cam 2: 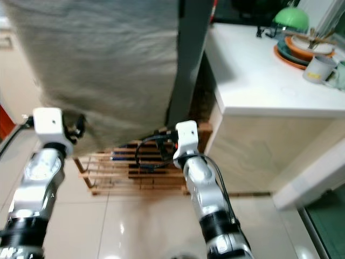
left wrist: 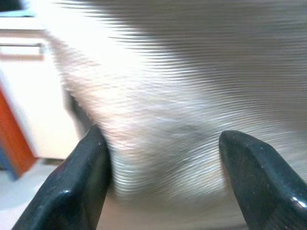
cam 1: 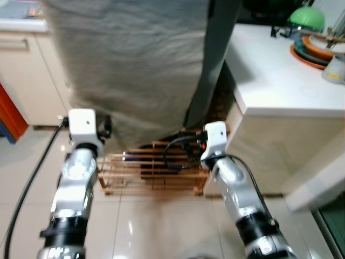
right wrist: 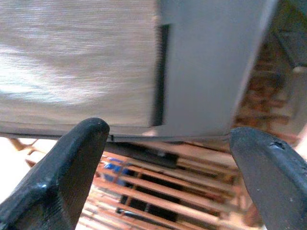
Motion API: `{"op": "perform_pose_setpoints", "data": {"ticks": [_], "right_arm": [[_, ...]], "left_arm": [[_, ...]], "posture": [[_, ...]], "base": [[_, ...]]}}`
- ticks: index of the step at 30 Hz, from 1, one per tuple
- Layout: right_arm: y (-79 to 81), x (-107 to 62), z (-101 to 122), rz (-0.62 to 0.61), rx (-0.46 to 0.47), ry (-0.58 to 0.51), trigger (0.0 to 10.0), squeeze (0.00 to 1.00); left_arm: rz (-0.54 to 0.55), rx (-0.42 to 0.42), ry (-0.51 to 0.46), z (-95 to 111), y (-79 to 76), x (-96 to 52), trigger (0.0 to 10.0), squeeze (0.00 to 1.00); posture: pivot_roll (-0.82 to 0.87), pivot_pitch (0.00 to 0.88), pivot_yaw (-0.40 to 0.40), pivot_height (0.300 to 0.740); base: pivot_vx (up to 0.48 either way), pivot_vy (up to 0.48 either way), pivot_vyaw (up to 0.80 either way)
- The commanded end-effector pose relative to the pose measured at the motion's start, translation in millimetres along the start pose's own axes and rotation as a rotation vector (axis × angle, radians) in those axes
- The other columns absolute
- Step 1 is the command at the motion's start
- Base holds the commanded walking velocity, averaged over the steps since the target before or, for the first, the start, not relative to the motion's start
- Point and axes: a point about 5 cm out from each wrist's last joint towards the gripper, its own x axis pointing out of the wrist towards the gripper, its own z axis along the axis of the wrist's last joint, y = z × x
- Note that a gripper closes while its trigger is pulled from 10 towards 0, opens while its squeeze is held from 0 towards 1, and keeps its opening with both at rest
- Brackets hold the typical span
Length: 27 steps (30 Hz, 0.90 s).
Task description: Restocking fridge
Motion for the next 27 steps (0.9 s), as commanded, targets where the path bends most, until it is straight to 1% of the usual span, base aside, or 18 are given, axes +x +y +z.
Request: {"op": "perform_pose_setpoints", "data": {"ticks": [1, 6, 7, 8, 10, 12, 14, 16, 17, 18, 19, 20, 23, 26, 27], "right_arm": [[9.7, 4.5, 10, 0.033, 0.001, -0.036, 10.0, 0.23], [11.6, 4.0, 9, 0.040, 0.004, -0.035, 10.0, 0.24], [11.5, 3.8, 9, 0.039, 0.004, -0.036, 10.0, 0.24], [11.5, 3.8, 9, 0.039, 0.004, -0.036, 10.0, 0.24], [10.9, 3.6, 8, 0.037, 0.001, -0.036, 10.0, 0.24], [10.8, 3.5, 8, 0.037, 0.000, -0.036, 10.0, 0.24], [10.3, 3.3, 8, 0.037, -0.002, -0.036, 10.0, 0.24], [9.9, 3.3, 8, 0.036, -0.005, -0.035, 10.0, 0.24], [9.9, 3.3, 8, 0.036, -0.005, -0.035, 10.0, 0.24], [10.1, 3.6, 8, 0.036, -0.007, -0.034, 10.0, 0.24], [10.1, 3.6, 8, 0.036, -0.007, -0.034, 10.0, 0.24], [10.3, 4.2, 8, 0.037, -0.007, -0.033, 10.0, 0.24], [11.0, 4.6, 8, 0.039, -0.006, -0.038, 10.0, 0.24], [10.5, 5.1, 10, 0.039, 0.006, -0.053, 10.0, 0.24], [10.4, 5.3, 10, 0.039, 0.005, -0.054, 10.0, 0.24]], "left_arm": [[0.000, 0.021, -0.013, 4, 4.1, 2.9, 10.0, 0.00], [0.015, 0.052, -0.019, 3, 8.0, 4.3, 10.0, 0.00], [0.003, 0.069, -0.029, 4, 6.5, 4.4, 10.0, 0.00], [0.003, 0.069, -0.029, 4, 6.5, 4.4, 10.0, 0.00], [-0.033, 0.095, -0.039, 6, -0.5, 3.0, 10.0, 0.00], [-0.045, 0.104, -0.040, 6, -2.8, 2.2, 10.0, 0.00], [-0.077, 0.094, -0.055, 7, -8.2, -1.5, 10.0, 0.00], [-0.119, 0.045, -0.051, 5, -12.6, -6.3, 10.0, 0.00], [-0.119, 0.045, -0.051, 5, -12.6, -6.3, 10.0, 0.00], [-0.142, 0.015, -0.046, 3, -13.6, -9.9, 10.0, 0.00], [-0.142, 0.015, -0.046, 3, -13.6, -9.9, 10.0, 0.00], [-0.154, 0.007, -0.043, 0, -12.8, -12.6, 10.0, 0.00], [-0.154, 0.005, -0.040, -1, -11.5, -13.3, 10.0, 0.00], [-0.151, -0.004, -0.045, 0, -8.4, -13.8, 10.0, 0.00], [-0.139, 0.012, -0.042, 0, -6.3, -13.6, 10.0, 0.00]], "posture": [[-0.04, 0.000, -0.047, 0.740], [-0.04, 0.000, -0.042, 0.740], [-0.04, 0.000, -0.042, 0.740], [-0.04, 0.000, -0.042, 0.740], [-0.03, 0.000, -0.043, 0.740], [-0.03, 0.000, -0.043, 0.740], [-0.03, 0.000, -0.045, 0.740], [-0.02, 0.000, -0.045, 0.740], [-0.02, 0.000, -0.045, 0.740], [-0.02, 0.000, -0.045, 0.740], [-0.02, 0.000, -0.045, 0.740], [-0.02, 0.000, -0.045, 0.740], [-0.01, 0.000, -0.046, 0.740], [-0.01, 0.000, -0.046, 0.740], [-0.01, 0.000, -0.046, 0.740]], "base": [[0.458, 0.000, 0.00], [0.457, 0.000, 0.00], [0.000, 0.000, 0.00], [0.000, 0.000, 0.00], [0.000, 0.000, 0.00], [0.000, 0.000, 0.00], [0.000, 0.000, 0.00], [0.000, 0.000, 0.00], [0.000, 0.000, 0.00], [0.000, 0.000, 0.00], [0.000, 0.000, 0.00], [0.000, 0.382, 0.00], [0.000, 0.480, 0.00], [0.000, 0.480, -0.80], [0.000, 0.480, -0.80]]}}
